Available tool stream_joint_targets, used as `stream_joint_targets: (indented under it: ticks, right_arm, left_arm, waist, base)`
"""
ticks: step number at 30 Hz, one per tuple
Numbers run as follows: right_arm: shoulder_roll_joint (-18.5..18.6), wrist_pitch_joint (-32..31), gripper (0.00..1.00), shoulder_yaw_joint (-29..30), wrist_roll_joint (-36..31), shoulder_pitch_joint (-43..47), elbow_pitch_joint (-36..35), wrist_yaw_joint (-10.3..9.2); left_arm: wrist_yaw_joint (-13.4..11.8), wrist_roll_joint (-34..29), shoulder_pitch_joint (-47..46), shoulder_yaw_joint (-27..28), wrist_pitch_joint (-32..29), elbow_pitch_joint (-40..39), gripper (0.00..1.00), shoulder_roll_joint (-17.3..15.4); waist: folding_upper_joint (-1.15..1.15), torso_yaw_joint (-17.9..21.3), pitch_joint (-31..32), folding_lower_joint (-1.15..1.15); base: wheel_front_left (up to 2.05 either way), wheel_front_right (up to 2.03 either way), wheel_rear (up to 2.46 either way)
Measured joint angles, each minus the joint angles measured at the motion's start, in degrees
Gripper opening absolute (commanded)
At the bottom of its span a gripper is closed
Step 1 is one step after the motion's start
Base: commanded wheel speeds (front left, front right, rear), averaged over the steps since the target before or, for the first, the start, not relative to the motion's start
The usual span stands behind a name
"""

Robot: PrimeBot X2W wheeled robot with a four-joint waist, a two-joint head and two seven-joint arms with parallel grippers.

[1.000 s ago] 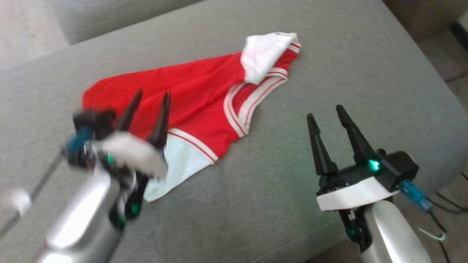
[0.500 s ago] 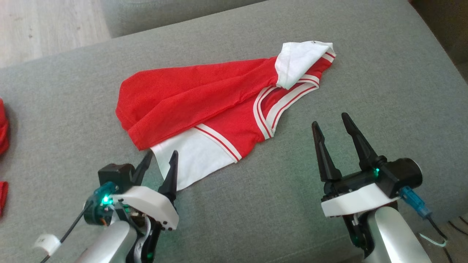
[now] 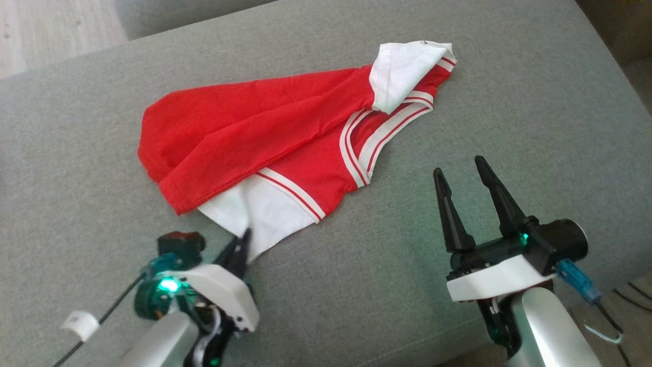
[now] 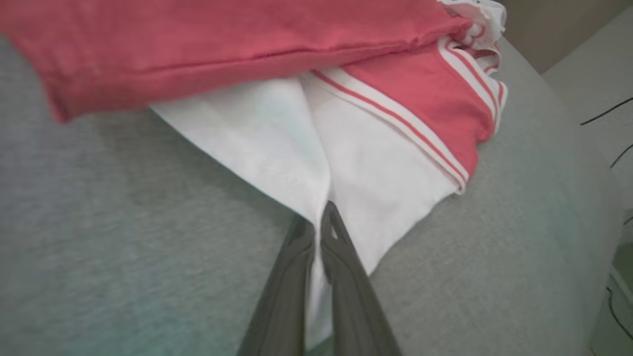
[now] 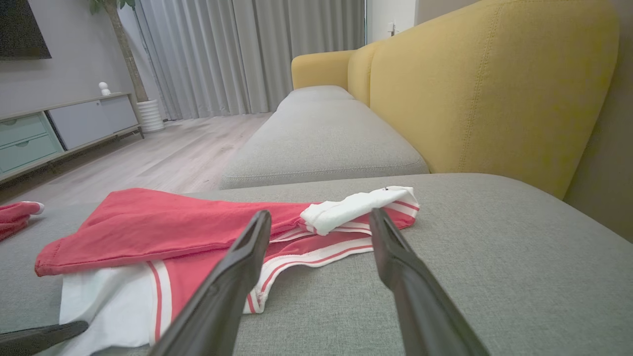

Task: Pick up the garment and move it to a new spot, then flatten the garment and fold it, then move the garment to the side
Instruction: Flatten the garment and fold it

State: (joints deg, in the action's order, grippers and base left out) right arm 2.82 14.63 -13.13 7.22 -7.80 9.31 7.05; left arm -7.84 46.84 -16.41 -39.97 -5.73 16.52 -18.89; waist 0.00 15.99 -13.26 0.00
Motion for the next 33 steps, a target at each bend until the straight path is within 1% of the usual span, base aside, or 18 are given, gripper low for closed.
stream_joint_targets:
  ticks: [4, 7, 9, 13, 16, 20, 21, 23, 24, 28, 30, 33]
  right_arm:
    - [0.0, 0.0, 1.00, -0.1, 0.4, -0.2, 0.0, 0.00]
    - [0.0, 0.0, 1.00, -0.1, 0.7, -0.9, 0.0, 0.00]
    - [0.0, 0.0, 1.00, -0.1, 0.9, -1.3, 0.0, 0.00]
    - [0.0, 0.0, 1.00, -0.2, 1.4, -1.3, 0.0, 0.00]
    - [0.0, 0.0, 1.00, -0.2, 2.0, -1.3, 0.0, 0.00]
    - [0.0, 0.0, 1.00, -0.3, 2.4, -1.0, 0.0, 0.00]
    - [0.0, 0.0, 1.00, -0.2, 2.4, -1.0, 0.0, 0.00]
    - [0.0, 0.0, 1.00, 0.2, 2.4, -1.0, 0.0, 0.00]
    - [0.0, 0.0, 1.00, 0.3, 2.4, -1.0, 0.0, 0.00]
    - [0.0, 0.0, 1.00, 1.0, 2.4, -0.8, 0.0, 0.00]
    - [0.0, 0.0, 1.00, 1.0, 2.4, -0.8, 0.0, 0.00]
    - [0.0, 0.0, 1.00, 1.2, 2.3, -0.8, 0.0, 0.00]
  left_arm:
    - [2.3, 1.5, -0.1, -1.3, -1.3, -1.0, 0.00, 1.8]
    - [3.4, 1.6, -0.8, -3.3, -3.3, -2.6, 0.00, 3.2]
    - [3.9, 1.9, -1.7, -4.5, -4.4, -4.5, 0.00, 4.6]
    - [3.9, 3.2, -3.7, -6.0, -6.4, -8.2, 0.00, 8.0]
    - [3.8, 3.3, -4.2, -7.6, -7.7, -9.0, 0.00, 10.2]
    - [3.7, 3.2, -3.8, -10.3, -8.4, -7.6, 0.00, 11.0]
    - [3.3, 3.2, -3.4, -10.6, -8.4, -6.9, 0.00, 11.1]
    - [2.5, 2.3, -2.5, -11.3, -8.3, -5.1, 0.51, 11.0]
    - [2.3, 1.4, -2.1, -11.8, -7.9, -4.3, 1.00, 10.7]
    - [2.3, 1.0, -0.8, -11.9, -7.2, -3.9, 1.00, 10.0]
    - [2.2, -0.7, -0.6, -12.6, -6.8, -5.2, 1.00, 8.2]
    - [0.6, -3.9, -0.6, -13.2, -6.7, -8.4, 1.00, 4.2]
  waist:
    - [0.00, 0.5, -0.3, 0.00]
    - [0.00, 1.1, -0.2, 0.00]
    - [0.00, 1.7, -0.1, 0.00]
    - [0.00, 3.1, 0.1, 0.00]
    - [0.00, 4.3, 0.3, 0.00]
    - [0.00, 5.9, 0.6, 0.00]
    - [0.00, 6.2, 0.6, 0.00]
    - [0.00, 6.4, 0.6, 0.00]
    - [0.00, 6.4, 0.6, 0.00]
    - [0.00, 5.8, 0.7, 0.00]
    - [0.00, 5.3, 0.8, -0.01]
    - [0.00, 4.5, 0.9, 0.00]
  base:
    - [0.00, 0.00, 0.00]
    - [0.00, 0.00, 0.00]
    - [0.00, 0.00, 0.00]
    - [0.00, 0.00, 0.00]
    - [0.00, 0.00, 0.00]
    - [0.00, 0.00, 0.00]
    - [0.00, 0.00, 0.00]
    - [0.00, 0.00, 0.00]
    - [0.00, 0.00, 0.00]
    - [0.00, 0.00, 0.00]
    - [0.00, 0.00, 0.00]
    - [0.00, 0.00, 0.00]
